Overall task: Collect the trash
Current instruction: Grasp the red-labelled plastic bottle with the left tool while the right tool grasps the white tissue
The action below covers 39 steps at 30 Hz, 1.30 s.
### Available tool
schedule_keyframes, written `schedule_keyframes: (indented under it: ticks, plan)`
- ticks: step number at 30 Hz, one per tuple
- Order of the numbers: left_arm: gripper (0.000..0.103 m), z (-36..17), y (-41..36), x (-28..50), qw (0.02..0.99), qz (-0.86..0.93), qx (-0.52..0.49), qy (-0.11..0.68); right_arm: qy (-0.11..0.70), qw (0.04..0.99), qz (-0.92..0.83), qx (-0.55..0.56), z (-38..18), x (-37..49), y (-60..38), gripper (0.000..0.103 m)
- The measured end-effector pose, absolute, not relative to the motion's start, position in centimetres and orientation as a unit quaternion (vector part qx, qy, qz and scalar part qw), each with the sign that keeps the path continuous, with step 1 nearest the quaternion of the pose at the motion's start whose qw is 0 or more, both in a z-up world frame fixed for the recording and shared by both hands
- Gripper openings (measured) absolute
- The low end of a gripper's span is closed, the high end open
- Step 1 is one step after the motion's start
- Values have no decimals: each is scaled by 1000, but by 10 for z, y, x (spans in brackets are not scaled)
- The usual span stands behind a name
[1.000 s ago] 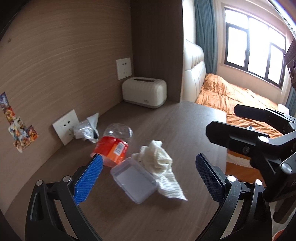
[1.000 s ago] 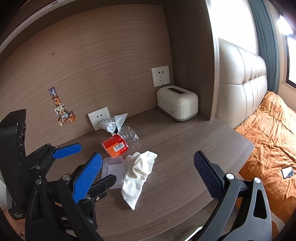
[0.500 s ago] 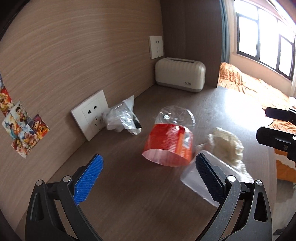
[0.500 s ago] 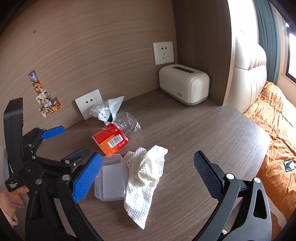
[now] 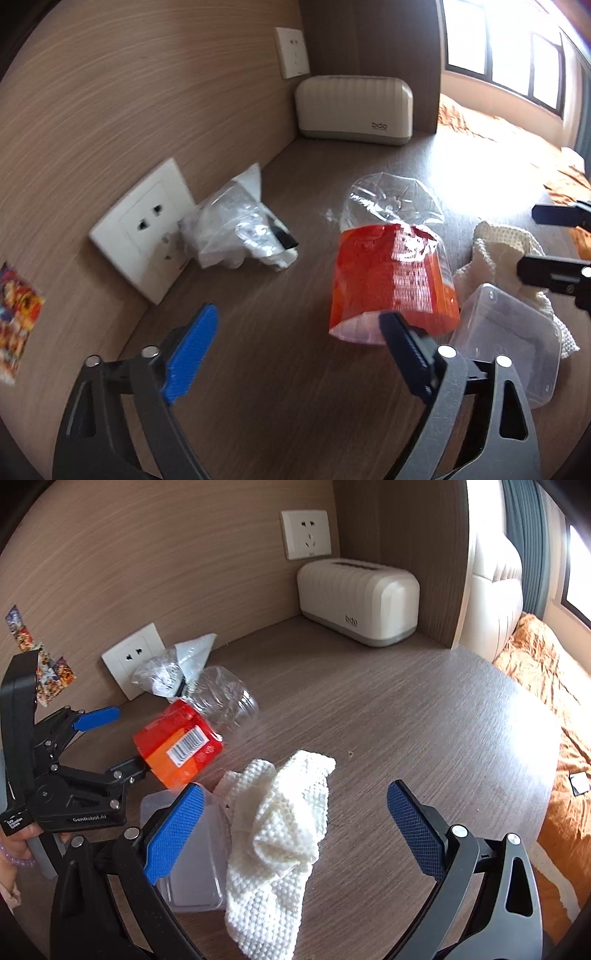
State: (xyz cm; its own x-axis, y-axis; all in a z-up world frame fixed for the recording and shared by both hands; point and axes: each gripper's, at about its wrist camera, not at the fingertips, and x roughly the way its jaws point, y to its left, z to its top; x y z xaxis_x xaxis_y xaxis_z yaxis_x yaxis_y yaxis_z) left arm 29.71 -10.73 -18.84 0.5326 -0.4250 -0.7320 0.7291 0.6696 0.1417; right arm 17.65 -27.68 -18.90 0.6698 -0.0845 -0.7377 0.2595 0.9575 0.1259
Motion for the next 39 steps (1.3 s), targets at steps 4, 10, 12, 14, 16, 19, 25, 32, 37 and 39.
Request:
schedule_keyframes:
  ticks: [4, 10, 12, 14, 16, 19, 25, 32, 37, 39]
  plan:
    - [68, -190, -126, 301, 831, -374, 238, 337, 416, 896, -96, 120, -201, 186, -281, 99]
    - [23, -197, -158, 300, 805, -413, 239, 351, 426, 897, -83, 88, -204, 188, -272, 61]
    - [19, -195, -166, 300, 804, -417, 230, 356, 430, 897, -73, 77, -203, 188, -267, 38]
    - [16, -191, -170, 300, 807, -417, 213, 361, 425, 899, -76, 66, -198, 185, -265, 32]
    - [12, -183, -170, 298, 809, -419, 196, 363, 409, 906, -77, 70, -187, 176, -267, 29]
    - [12, -171, -171, 290, 813, -418, 192, 356, 384, 916, -79, 87, -167, 163, -276, 29]
    - [12, -142, -167, 267, 825, -413, 190, 336, 339, 931, -94, 101, -127, 132, -295, 26]
    - [12, -107, -165, 230, 842, -403, 180, 310, 328, 930, -92, 136, -109, 99, -323, 16]
    - [12, -102, -159, 216, 850, -386, 168, 317, 344, 927, -74, 132, -133, 109, -319, 19]
    - [12, -102, -152, 211, 855, -372, 164, 321, 358, 922, -64, 131, -148, 123, -316, 52]
